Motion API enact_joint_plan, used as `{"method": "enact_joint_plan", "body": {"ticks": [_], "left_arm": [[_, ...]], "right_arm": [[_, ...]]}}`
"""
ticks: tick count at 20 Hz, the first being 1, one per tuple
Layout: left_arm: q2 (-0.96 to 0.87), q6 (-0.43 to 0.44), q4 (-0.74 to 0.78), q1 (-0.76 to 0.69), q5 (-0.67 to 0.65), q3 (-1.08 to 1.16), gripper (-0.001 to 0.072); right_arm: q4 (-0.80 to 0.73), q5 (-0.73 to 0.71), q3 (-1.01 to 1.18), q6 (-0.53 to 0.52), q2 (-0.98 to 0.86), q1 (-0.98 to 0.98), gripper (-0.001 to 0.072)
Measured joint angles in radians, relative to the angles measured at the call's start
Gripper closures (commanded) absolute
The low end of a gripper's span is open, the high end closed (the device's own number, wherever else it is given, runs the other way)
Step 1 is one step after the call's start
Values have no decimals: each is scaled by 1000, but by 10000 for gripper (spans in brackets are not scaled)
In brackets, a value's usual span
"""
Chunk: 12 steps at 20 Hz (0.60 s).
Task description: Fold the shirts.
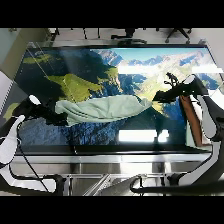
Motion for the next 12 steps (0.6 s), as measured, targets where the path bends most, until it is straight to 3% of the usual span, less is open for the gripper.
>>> {"method": "enact_joint_plan", "body": {"ticks": [6, 9, 10, 12], "left_arm": [[-10, 7, -13, 0, -72, 56, 691], [-10, 7, -14, 0, -105, 61, 691], [-6, 7, -14, 0, -116, 62, 691], [24, 10, -22, 0, -130, 63, 691]], "right_arm": [[116, 64, -2, -80, -41, 0, 219], [114, 147, -5, -100, -50, 0, 631], [110, 162, -5, -106, -51, 3, 691], [121, 197, -5, -117, -50, 13, 692]]}}
